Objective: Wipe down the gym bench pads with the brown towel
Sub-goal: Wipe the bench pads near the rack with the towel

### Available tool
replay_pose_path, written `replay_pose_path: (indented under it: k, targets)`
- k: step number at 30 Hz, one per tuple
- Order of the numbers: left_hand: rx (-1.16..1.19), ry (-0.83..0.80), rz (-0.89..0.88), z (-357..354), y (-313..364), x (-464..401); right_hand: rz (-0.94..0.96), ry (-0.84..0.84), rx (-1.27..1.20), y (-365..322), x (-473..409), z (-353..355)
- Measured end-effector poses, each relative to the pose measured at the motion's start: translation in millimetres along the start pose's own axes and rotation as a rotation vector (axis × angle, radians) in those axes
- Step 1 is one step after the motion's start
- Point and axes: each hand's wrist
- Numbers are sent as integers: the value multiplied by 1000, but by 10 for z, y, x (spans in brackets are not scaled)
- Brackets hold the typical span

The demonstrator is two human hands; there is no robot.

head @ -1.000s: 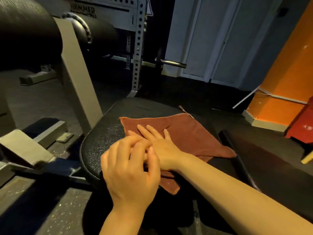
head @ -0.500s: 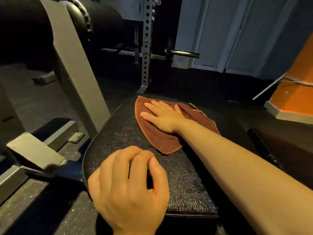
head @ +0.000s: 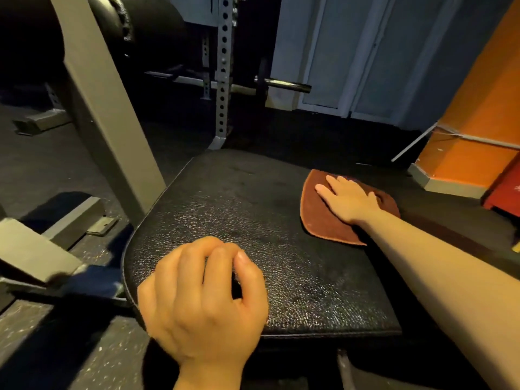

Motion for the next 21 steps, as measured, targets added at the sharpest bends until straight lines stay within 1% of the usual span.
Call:
replay_pose_path:
  k: [6, 13, 16, 19, 21]
  targets:
    - [-20, -38, 59, 25, 27, -7, 15, -47, -12, 51, 559, -16]
    - [-66, -119, 44, 81, 104, 4, 172, -94, -43, -13, 1384, 26]
    - [-118, -150, 5, 80, 262, 119, 253, -137, -73, 33, 1688, 60]
    - [-100, -212, -49, 67, 379, 204, 324, -128, -78, -8, 1827, 98]
    - [-116, -264, -81, 56, 428, 274, 387, -81, -55, 1, 1951, 50]
Point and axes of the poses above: each hand's wrist, its own x-axis away from the middle knuckle, its own z-axis out of the back of the hand, y = z × x, and after that the axes turned 12 degrees about z, right-handed
